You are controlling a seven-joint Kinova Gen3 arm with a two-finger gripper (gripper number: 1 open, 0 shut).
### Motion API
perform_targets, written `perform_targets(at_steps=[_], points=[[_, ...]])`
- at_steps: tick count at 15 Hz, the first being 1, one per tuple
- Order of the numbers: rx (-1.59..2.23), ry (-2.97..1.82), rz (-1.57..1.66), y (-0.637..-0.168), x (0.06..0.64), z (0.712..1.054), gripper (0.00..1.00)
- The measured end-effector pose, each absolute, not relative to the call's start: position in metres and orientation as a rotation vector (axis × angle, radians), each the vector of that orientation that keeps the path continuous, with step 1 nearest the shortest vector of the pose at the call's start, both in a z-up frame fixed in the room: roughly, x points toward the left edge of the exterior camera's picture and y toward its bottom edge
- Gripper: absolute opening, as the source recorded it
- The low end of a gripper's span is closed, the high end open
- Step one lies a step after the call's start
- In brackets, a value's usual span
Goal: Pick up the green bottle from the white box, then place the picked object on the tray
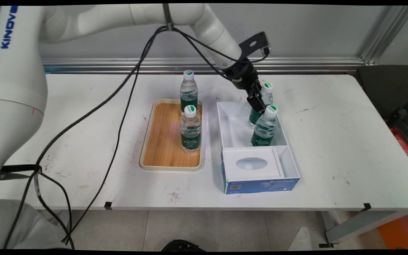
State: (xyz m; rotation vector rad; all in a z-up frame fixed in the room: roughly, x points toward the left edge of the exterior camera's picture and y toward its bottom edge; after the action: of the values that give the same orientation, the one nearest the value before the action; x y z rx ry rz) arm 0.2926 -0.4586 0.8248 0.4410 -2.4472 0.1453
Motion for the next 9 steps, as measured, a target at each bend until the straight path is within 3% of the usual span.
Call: perform_targets(at_steps=[1,2,9], points=[[0.439,-2.447,0.144,-0.4602,0.2906,0.8229,1.0],[0.438,-2.447,0.142,-0.4616,0.2889,0.8213,0.0],[0.429,-2.438,0.145,-0.4663,0.2821,0.8207,0.0]])
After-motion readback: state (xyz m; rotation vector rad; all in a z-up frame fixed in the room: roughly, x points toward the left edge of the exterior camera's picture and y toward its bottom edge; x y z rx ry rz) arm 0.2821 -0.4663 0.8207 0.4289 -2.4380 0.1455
